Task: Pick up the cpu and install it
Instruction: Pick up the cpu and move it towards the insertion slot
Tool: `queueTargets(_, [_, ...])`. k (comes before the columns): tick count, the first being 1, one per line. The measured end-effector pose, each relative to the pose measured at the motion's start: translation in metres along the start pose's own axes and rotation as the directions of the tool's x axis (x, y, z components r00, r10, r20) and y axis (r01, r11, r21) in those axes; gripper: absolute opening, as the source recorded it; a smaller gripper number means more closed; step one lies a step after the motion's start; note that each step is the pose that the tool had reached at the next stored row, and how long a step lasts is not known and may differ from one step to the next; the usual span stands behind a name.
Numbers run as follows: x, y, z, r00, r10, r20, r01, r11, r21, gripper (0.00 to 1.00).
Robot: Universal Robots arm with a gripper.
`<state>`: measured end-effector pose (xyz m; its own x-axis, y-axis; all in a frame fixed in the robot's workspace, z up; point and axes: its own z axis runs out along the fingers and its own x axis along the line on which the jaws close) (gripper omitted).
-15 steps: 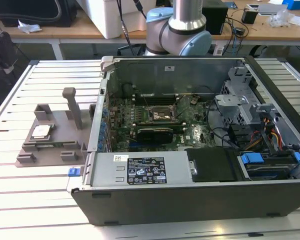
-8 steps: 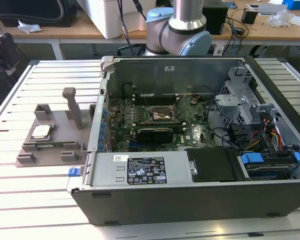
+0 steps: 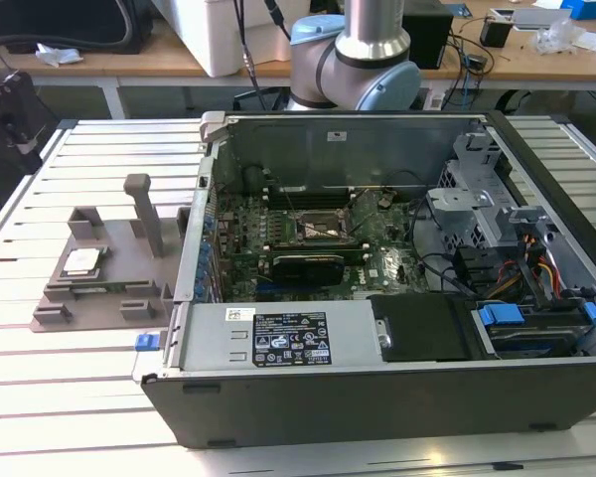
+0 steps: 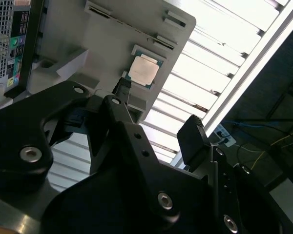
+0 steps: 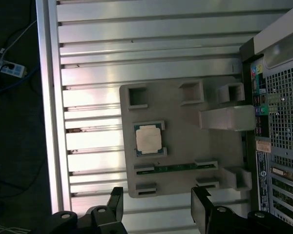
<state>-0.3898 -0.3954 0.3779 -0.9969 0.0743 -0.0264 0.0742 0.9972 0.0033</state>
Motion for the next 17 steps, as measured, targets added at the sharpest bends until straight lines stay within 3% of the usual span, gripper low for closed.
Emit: queueTargets(17, [-0.0018, 0.0001, 0.0079, 1.0, 0.0, -0.0001, 0.0, 1.0, 0.0, 0.66])
